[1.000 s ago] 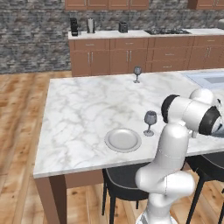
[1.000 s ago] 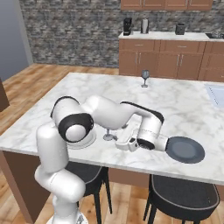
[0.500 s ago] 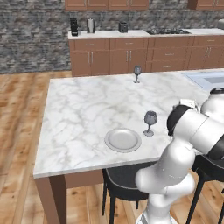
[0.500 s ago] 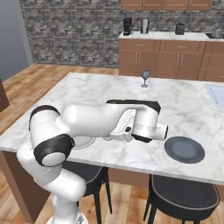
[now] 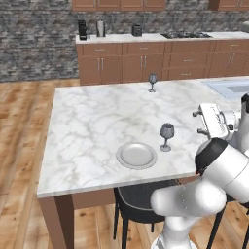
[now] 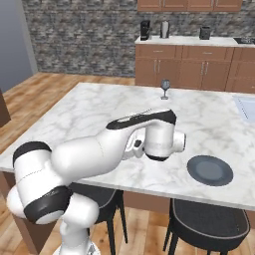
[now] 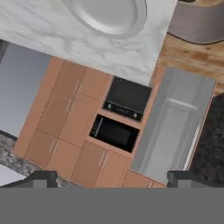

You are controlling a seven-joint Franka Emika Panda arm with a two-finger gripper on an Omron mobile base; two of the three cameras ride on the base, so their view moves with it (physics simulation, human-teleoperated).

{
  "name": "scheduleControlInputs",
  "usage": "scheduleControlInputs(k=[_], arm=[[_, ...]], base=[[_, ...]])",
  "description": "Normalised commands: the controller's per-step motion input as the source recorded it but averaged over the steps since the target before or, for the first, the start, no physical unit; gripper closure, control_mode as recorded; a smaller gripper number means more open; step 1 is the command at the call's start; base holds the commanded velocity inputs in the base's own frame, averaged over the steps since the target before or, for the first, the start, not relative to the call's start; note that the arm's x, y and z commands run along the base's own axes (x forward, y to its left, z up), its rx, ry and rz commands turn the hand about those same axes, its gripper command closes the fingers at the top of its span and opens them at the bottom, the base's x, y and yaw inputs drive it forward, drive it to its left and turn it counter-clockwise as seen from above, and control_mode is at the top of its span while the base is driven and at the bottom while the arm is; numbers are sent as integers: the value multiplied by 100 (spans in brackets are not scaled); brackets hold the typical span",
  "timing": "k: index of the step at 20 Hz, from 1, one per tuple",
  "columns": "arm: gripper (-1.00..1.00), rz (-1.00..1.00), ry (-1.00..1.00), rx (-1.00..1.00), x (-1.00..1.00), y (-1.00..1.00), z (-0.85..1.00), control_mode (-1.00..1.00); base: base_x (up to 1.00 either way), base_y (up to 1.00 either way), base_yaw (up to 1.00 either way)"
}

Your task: Retrieve the wine glasses from the counter and place one next to each plate.

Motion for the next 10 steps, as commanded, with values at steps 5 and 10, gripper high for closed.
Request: scheduleControlInputs(k=[5, 10], arm=[[-100, 7, -19, 0, -32, 66, 35, -100], [-100, 7, -22, 0, -38, 57, 31, -100]], base=[[0, 0, 0], [0, 0, 0]])
